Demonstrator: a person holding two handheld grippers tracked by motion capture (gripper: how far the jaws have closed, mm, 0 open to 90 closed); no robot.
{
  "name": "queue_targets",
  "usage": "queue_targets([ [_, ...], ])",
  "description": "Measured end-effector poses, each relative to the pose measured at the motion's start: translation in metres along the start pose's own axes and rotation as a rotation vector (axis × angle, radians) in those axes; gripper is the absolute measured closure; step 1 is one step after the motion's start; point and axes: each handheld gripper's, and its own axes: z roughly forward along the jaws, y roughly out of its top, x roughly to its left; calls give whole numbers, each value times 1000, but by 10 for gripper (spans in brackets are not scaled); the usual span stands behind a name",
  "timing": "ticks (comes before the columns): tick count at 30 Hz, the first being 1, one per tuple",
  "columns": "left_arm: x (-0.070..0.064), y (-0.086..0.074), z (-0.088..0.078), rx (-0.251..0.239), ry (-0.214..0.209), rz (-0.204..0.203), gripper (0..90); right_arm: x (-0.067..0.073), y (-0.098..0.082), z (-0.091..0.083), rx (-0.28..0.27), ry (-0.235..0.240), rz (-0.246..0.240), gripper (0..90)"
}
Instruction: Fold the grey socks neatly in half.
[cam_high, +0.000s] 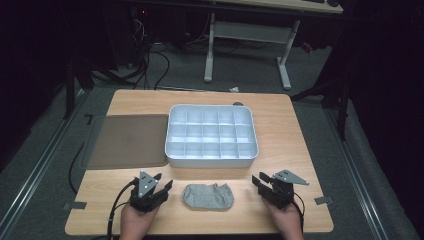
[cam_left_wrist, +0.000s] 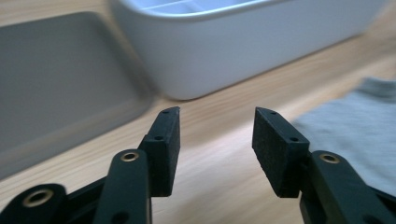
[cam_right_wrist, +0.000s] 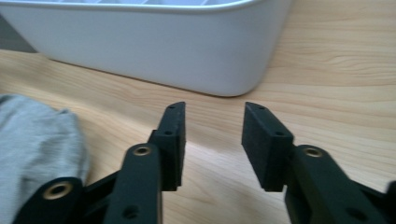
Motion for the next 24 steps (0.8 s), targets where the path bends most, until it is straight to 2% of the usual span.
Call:
queue_targets([
  [2,1,0,-2,-7,12,-2,513,0,-3,-1,1,-1,-3,638],
  [6,1,0,-1,-11,-5,-8,508,0,-7,0,19,-5,-18,599],
  [9,0,-2,2,0,-6,-2,498,-1,-9,-3,11,26,12,564],
  [11,-1,-2,2,1,-6,-2,493,-1,-9,-5,-3,21,14,555],
  [16,0,-3,1,4,11,8,467,-1,-8,-6,-10,-35,-20,523],
  [24,-1,-4,1,9,15,11,430,4,-8,-7,-16,-4,-49,480],
])
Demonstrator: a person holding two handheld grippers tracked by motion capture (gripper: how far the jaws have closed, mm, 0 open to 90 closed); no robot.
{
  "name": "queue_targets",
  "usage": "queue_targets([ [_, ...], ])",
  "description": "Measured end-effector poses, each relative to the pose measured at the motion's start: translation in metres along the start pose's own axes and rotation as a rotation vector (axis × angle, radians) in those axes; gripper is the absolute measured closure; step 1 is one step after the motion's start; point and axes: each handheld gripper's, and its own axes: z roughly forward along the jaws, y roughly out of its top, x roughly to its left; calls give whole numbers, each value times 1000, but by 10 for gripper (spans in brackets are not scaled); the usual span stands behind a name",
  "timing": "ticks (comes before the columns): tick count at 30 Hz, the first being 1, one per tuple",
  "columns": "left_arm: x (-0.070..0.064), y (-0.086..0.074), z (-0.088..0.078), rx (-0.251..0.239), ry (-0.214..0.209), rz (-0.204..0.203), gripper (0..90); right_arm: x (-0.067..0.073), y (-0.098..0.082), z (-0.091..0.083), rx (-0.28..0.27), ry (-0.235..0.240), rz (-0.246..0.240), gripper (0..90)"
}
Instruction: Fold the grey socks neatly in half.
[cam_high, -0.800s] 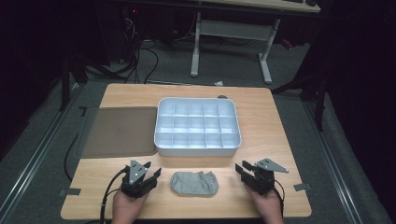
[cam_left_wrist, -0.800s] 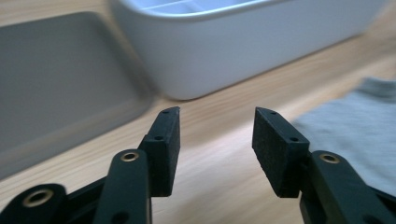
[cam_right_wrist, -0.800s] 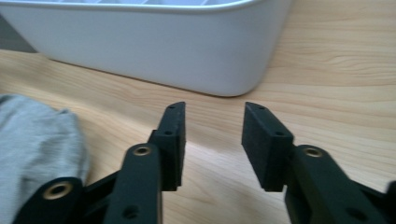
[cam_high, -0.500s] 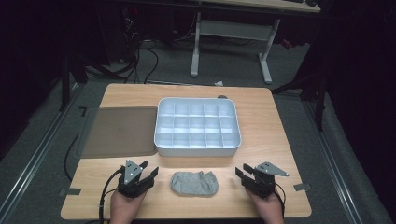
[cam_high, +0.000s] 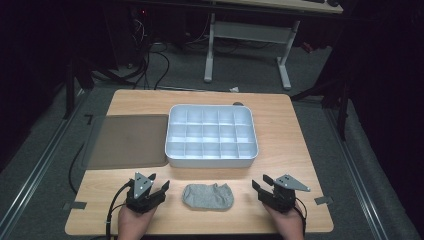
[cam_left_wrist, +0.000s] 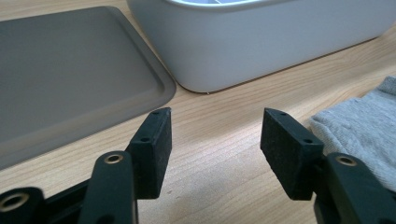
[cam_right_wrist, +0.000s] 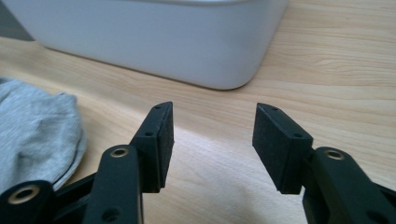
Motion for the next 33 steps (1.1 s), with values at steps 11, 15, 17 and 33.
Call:
queue_targets([
  [11,-7,-1,-6,-28,-39,30,391,19,4,3,-5,75,-49,477],
  [15,-12,-1,-6,-25,-68,36,390,30,3,4,1,98,-78,473],
  [17,-16,-1,-5,-22,-83,48,389,35,3,5,4,106,-92,470],
  [33,-69,12,-1,3,-205,108,468,60,2,11,72,193,-85,542],
])
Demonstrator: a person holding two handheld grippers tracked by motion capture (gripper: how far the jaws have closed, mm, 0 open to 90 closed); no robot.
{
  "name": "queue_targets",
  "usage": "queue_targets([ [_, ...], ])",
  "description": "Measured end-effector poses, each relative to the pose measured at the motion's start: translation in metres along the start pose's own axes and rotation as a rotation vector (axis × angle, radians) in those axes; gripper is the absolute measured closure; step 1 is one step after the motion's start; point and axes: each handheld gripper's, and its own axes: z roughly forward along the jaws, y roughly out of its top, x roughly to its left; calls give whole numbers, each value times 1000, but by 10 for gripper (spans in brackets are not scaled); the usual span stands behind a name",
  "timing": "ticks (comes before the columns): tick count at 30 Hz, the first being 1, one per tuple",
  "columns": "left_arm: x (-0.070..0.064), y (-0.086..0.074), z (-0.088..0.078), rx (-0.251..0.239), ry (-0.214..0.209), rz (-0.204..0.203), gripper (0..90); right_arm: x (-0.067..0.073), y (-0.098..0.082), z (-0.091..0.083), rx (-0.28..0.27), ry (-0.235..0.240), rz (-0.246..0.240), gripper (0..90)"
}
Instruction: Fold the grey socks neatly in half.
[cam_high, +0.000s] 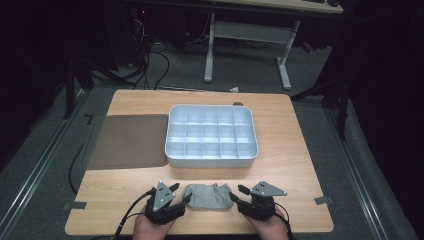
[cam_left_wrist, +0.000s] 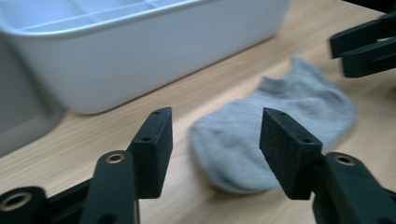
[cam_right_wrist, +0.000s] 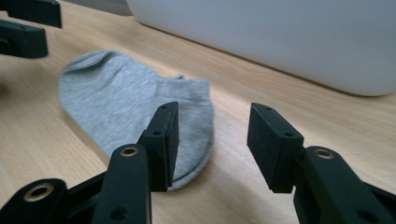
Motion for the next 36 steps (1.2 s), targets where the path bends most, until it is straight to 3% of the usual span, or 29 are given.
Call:
queue_targets([
  [3,-16,7,14,40,-29,49,510,5,0,3,14,13,3,530],
  [4,-16,7,14,40,-29,49,527,5,0,3,14,13,3,530],
  [6,-28,14,28,74,-39,92,551,9,2,5,10,14,1,516],
  [9,-34,18,41,104,-31,113,588,14,3,7,10,2,4,542],
  [12,-36,17,48,134,-10,142,619,20,2,13,49,-30,-5,558],
  [19,-38,5,51,172,11,159,635,20,-4,22,133,-51,-20,515],
  [32,-36,-1,45,161,-4,149,670,13,-7,15,129,-3,32,525],
  [36,-37,-2,45,159,2,154,675,14,-9,10,111,-2,24,537],
])
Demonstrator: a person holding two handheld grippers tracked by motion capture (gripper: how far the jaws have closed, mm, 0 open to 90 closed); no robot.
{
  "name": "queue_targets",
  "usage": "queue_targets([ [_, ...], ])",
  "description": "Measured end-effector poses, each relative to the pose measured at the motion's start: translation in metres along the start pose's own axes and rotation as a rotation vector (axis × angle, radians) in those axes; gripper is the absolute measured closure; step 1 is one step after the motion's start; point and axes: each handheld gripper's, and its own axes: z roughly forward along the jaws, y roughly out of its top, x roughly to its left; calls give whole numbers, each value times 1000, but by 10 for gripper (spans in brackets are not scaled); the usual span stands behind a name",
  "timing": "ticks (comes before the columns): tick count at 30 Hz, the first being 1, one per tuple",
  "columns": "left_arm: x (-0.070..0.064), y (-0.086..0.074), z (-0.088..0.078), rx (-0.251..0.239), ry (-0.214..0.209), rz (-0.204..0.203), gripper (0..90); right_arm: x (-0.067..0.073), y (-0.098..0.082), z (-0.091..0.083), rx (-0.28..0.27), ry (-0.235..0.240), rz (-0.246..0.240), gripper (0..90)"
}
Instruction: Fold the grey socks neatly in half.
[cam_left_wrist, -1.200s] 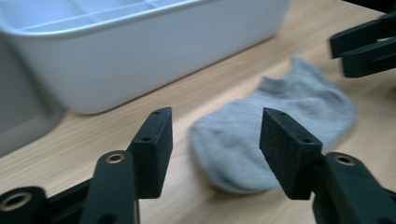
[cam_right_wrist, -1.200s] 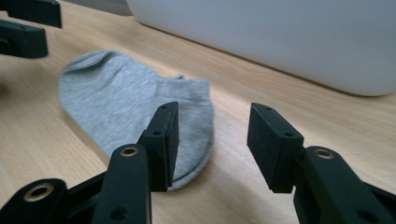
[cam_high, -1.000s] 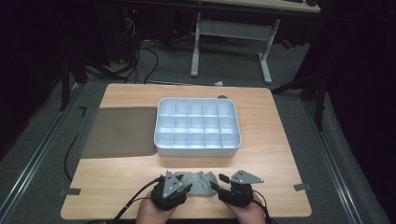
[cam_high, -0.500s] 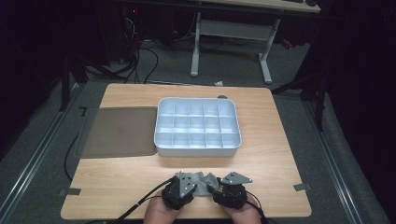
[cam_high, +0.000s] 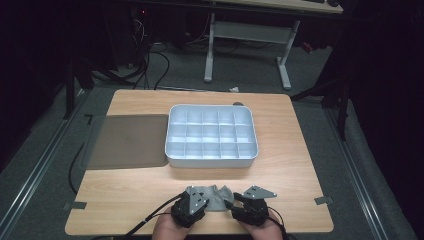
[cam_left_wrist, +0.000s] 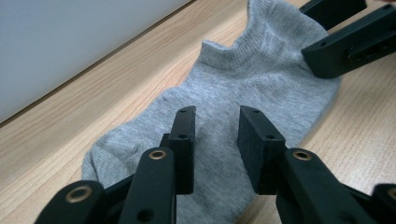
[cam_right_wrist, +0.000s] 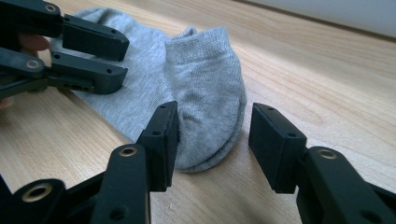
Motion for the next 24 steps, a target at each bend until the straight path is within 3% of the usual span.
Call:
queue_targets([
  [7,0,0,0,-3,-2,-4,675,-4,4,-8,-62,-16,23,584],
  [14,1,-1,0,-3,-2,-9,675,3,1,3,20,-31,4,564],
  [18,0,-1,0,-4,0,-7,674,5,0,4,14,-45,-15,566],
  [24,0,-1,0,-4,2,-8,675,6,0,5,8,-27,-8,680],
])
